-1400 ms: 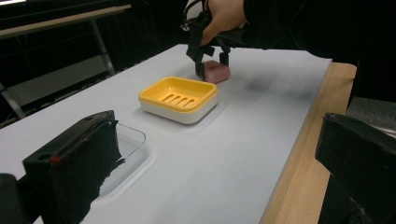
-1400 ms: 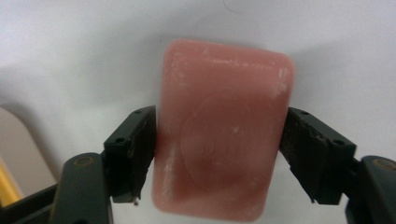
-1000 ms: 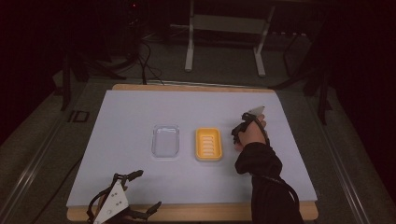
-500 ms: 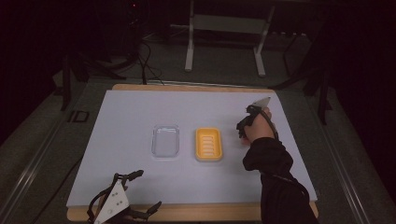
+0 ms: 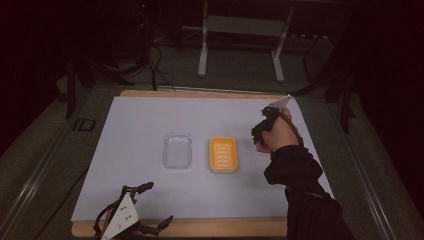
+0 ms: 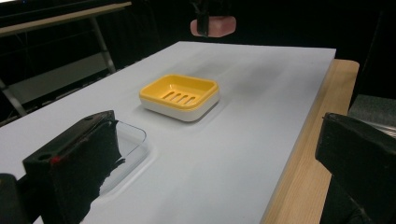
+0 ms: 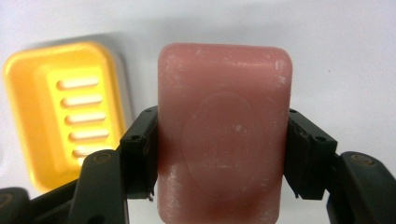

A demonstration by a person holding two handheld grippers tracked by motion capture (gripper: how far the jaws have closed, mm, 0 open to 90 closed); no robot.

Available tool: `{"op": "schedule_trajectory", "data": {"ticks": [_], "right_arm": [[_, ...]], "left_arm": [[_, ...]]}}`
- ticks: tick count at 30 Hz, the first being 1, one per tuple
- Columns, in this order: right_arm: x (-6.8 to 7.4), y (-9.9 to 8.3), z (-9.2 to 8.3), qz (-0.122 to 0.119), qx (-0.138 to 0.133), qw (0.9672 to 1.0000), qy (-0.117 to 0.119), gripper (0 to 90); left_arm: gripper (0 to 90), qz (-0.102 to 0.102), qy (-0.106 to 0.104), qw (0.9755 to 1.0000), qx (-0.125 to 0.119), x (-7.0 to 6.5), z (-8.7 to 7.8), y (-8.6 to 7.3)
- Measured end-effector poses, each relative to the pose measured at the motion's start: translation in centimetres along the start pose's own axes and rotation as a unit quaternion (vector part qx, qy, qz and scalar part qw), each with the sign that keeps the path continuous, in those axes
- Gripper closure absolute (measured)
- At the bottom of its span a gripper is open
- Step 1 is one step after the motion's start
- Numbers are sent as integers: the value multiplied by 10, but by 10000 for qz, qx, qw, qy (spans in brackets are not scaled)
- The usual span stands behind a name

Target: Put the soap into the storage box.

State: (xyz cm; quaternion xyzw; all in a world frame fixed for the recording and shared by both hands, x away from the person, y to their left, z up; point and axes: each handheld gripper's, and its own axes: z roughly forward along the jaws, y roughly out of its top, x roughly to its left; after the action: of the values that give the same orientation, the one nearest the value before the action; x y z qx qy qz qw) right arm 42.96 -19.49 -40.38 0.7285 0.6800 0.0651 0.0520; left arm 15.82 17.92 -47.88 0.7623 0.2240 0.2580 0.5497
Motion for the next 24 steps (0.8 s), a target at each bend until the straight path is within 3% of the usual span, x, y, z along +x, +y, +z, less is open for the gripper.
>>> {"op": "schedule_trajectory", "data": {"ticks": [5, 6, 10, 24], "right_arm": [[10, -9, -9, -201, -27, 9998, 35, 377], [17, -14, -13, -302, -82, 9995, 95, 377], [24, -18, -14, -360, -93, 9992, 165, 377], [68, -32, 2, -672, -82, 9970, 367, 377]], "left_arm": [[5, 4, 2, 10000, 0, 0, 0, 0], [5, 7, 5, 10000, 2, 0, 0, 0], [5, 7, 13, 10000, 2, 0, 0, 0], [5, 16, 8, 10000, 7, -1, 0, 0]]}}
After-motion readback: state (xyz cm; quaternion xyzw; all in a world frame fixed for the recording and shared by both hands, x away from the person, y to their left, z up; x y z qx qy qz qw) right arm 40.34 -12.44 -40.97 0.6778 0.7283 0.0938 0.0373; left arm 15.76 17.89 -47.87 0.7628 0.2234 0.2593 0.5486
